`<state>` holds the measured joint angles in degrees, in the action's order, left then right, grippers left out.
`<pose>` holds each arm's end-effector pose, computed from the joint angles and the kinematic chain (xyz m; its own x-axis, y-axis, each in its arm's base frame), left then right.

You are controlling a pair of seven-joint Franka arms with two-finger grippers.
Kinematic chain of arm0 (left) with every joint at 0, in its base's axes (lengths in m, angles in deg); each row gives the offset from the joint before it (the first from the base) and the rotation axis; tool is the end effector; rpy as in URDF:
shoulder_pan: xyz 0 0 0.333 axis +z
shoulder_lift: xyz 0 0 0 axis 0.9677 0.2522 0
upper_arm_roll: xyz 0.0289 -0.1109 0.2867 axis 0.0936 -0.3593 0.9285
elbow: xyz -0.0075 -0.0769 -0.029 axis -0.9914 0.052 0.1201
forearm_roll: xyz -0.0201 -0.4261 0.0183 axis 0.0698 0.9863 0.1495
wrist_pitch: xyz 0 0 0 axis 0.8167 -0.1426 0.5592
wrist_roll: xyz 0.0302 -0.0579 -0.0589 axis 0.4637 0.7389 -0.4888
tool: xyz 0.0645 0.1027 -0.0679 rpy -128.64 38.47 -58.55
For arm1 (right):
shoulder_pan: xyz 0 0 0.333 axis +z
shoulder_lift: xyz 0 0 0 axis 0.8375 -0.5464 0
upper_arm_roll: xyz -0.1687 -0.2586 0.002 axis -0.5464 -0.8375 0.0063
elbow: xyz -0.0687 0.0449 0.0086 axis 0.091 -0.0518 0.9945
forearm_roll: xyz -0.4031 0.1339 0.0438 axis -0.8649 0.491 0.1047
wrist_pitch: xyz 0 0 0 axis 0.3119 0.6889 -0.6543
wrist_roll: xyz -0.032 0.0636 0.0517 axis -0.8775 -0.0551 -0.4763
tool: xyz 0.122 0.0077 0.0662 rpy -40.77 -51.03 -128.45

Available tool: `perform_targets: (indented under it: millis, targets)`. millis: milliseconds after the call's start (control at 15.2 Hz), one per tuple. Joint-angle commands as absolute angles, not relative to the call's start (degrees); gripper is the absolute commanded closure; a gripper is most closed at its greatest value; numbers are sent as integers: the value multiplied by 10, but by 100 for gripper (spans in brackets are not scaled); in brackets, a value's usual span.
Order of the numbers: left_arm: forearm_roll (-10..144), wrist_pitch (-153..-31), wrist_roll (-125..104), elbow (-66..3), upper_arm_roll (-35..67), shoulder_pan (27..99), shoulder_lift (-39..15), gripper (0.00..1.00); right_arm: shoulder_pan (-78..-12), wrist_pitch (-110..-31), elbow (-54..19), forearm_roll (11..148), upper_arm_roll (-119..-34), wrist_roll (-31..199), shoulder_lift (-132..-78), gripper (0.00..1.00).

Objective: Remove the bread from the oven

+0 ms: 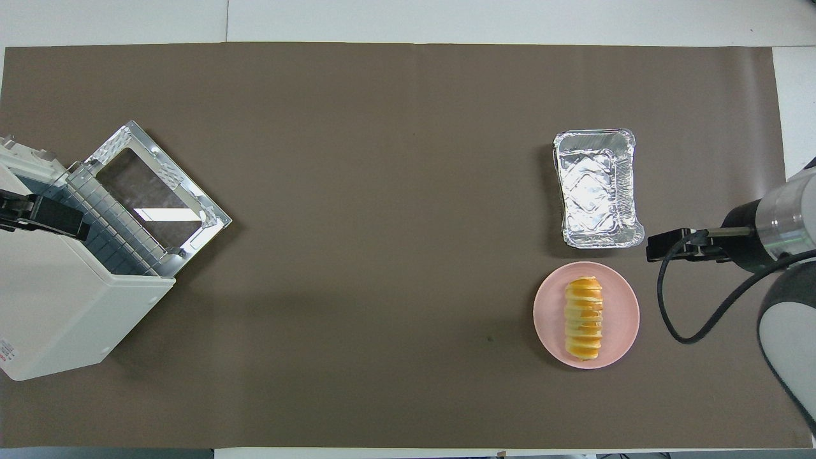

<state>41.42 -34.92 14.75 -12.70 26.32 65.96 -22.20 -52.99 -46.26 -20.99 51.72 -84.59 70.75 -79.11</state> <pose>0.5649 -0.0192 0.5723 0.9663 -0.2092 -0.1503 -0.2074 -0.9779 0.0279 0.5283 0.0370 0.5390 0.9971 -0.0353 -0.0681 -0.0385 -0.9982 -0.0456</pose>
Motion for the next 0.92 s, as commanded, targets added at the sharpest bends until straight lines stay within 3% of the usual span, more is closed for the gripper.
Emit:
perform_targets:
  millis: [0,855]
  targets:
    - [405,-340,149,-123,261,663,-226,0,-552,-427,-107,508,-844,710,-851,0]
    - [405,-340,149,-122,261,663,-226,0,-564,-405,-85,478,-844,754,-867,0]
